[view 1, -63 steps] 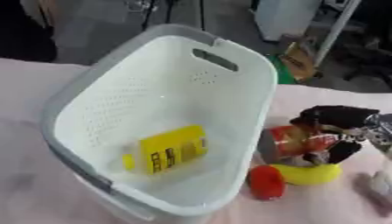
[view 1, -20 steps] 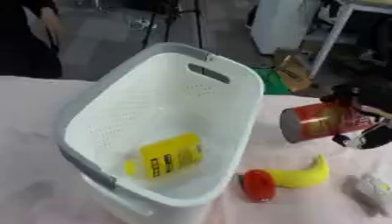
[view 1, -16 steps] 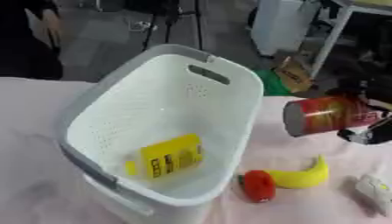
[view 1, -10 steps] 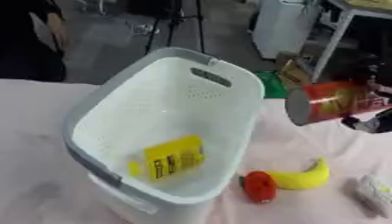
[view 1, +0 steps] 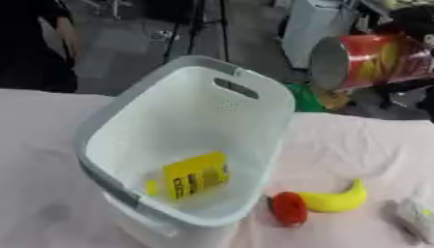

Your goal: Pick up objects on the table and place them in the box.

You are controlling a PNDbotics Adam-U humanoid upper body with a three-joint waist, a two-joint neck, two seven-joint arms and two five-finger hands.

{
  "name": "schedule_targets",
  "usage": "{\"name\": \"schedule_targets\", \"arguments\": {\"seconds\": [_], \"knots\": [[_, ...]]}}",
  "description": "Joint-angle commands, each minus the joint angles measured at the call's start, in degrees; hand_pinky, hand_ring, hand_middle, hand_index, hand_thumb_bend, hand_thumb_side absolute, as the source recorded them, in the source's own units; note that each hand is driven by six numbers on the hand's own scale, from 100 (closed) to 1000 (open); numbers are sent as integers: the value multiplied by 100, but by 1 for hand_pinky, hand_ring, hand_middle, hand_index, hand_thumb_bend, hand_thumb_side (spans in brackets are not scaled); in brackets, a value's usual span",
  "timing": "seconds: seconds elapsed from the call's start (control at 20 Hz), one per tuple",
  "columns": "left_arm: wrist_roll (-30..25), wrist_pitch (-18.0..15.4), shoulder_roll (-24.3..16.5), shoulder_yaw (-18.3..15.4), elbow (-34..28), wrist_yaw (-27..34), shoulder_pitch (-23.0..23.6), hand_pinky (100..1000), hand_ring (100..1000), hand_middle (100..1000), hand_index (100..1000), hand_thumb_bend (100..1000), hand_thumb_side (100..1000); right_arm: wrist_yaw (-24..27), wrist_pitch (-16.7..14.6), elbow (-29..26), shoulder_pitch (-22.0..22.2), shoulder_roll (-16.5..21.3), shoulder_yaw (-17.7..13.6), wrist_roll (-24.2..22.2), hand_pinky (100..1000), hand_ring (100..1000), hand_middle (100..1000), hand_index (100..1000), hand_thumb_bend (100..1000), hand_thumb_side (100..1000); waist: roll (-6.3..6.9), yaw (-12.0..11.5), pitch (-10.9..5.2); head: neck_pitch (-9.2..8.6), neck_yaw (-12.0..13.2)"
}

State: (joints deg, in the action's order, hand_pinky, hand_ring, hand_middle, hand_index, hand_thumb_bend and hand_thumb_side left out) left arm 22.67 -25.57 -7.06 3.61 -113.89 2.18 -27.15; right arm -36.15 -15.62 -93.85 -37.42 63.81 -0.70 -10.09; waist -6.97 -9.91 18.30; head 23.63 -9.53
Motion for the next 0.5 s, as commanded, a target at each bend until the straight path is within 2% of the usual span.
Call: {"name": "schedule_targets", "arguments": {"seconds": [0.05,0.5], "knots": [[-24,-13,4,-7,-70,-24,-53,515,469,598,669,100,963,93,86,-214,-195,85,-97,32,984,976,711,410,100,402,8,-20,-133,-46,-26],[-43,-32,15,10,-70,-10,-47,514,468,598,669,100,963,173,124,-459,-621,-166,95,-76,983,976,711,406,100,402,-62,-97,-143,-61,-56]]}}
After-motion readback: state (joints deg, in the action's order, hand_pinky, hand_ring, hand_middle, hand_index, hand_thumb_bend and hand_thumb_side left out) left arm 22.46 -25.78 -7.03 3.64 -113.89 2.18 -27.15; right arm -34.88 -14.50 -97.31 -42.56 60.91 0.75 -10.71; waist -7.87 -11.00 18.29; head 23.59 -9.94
